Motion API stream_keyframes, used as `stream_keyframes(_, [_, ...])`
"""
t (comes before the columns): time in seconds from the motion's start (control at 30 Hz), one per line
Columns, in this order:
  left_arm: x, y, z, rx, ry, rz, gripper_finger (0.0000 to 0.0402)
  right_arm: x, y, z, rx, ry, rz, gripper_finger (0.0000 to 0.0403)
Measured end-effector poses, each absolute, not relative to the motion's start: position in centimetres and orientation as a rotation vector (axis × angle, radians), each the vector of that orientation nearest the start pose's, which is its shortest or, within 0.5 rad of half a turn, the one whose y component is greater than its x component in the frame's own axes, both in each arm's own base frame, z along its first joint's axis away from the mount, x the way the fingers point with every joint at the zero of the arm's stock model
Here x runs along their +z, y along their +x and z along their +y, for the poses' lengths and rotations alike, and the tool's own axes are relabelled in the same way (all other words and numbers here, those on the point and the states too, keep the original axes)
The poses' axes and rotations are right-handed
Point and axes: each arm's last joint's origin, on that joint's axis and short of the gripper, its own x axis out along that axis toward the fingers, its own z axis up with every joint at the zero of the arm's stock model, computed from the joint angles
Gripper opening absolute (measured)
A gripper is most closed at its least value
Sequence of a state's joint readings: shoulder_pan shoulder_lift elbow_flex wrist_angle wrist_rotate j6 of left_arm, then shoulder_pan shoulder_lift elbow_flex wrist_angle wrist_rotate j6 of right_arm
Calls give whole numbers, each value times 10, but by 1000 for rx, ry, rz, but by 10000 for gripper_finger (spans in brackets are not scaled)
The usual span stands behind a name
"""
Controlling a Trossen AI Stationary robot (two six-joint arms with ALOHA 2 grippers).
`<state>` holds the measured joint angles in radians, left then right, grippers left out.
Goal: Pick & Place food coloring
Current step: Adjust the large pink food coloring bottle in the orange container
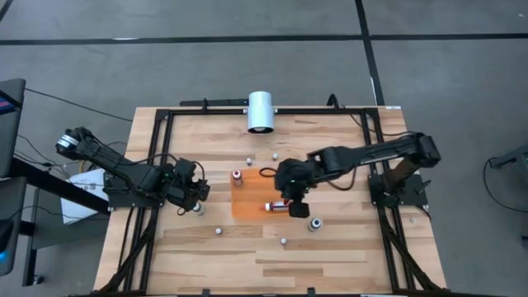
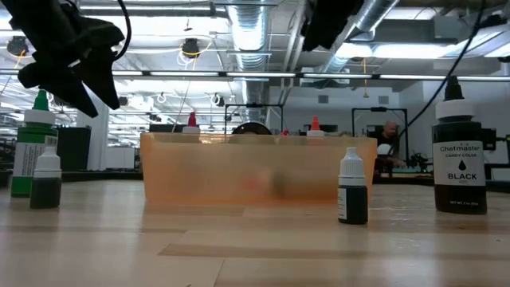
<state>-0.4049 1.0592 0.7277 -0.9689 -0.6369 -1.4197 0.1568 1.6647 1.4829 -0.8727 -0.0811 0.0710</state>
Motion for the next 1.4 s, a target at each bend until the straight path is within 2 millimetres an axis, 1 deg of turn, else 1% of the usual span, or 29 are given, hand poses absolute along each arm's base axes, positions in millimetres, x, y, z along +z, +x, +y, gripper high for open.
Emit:
stream_keyframes(0.1, [223,159,-50,886,-614,728,265,289,351,57,199,-7,1094,0])
stream_keyframes(0.23, [223,159,-49,882,-587,731,265,278,363,60,284,-50,1107,0])
stream_keyframes(0.4, [223,159,-49,888,-574,723,265,260,374,61,342,-103,1146,0])
stream_keyframes(0.67, [223,159,-49,888,-574,723,265,233,385,54,369,-101,1221,0])
stream_keyframes(0.73, [223,159,-49,888,-575,723,265,232,385,52,373,-109,1223,2])
stream_keyframes(0.8, [223,159,-49,888,-575,722,265,229,390,51,376,-115,1206,8])
stream_keyframes(0.87, [223,159,-49,888,-575,722,265,225,390,50,377,-112,1248,20])
stream_keyframes(0.93, [223,159,-49,887,-577,719,265,226,399,54,387,-128,1209,36])
stream_keyframes(1.0, [223,159,-49,886,-578,718,265,223,404,58,404,-146,1226,52])
stream_keyframes(1.07, [223,160,-49,885,-579,717,265,218,413,61,416,-160,1232,63])
stream_keyframes(1.2, [223,160,-49,885,-580,719,265,217,424,62,432,-178,1262,71])
stream_keyframes(1.4, [223,159,-49,885,-576,722,265,207,433,54,423,-174,1300,72])
